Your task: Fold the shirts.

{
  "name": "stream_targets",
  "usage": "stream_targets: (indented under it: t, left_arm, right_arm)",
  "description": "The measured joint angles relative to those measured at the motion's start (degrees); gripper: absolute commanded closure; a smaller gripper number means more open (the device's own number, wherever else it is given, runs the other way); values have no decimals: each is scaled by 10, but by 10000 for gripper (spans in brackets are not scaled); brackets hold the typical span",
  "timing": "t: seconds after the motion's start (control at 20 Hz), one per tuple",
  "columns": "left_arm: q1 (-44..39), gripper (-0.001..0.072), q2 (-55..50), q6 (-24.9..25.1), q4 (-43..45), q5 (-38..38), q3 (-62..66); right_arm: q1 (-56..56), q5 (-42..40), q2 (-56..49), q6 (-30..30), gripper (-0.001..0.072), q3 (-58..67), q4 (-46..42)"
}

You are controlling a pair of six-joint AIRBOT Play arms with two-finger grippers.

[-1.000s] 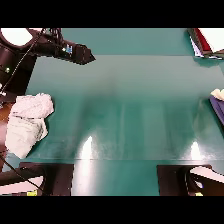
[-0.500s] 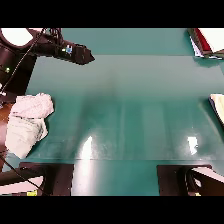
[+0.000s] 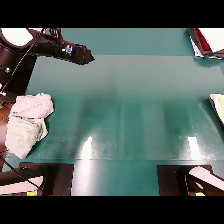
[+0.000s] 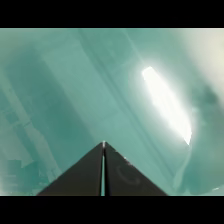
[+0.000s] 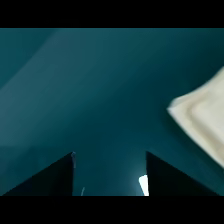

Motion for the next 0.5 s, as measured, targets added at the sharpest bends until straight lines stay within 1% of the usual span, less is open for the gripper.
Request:
stream_targets:
  t: [0.05,0.1,0.3,0.5]
  left_arm:
    - [0,683,0,0,0,0,0]
    - [0,683,0,0,0,1,0]
    - [0,683,0,0,-1,15,0]
    - [0,683,0,0,-2,29,0]
  right_arm:
    - [47,-2,0,0,603,0,7]
    - [89,-5,0,0,694,0,12]
    - [230,-11,0,-2,694,0,17]
    - [300,-6,0,-5,694,0,-12]
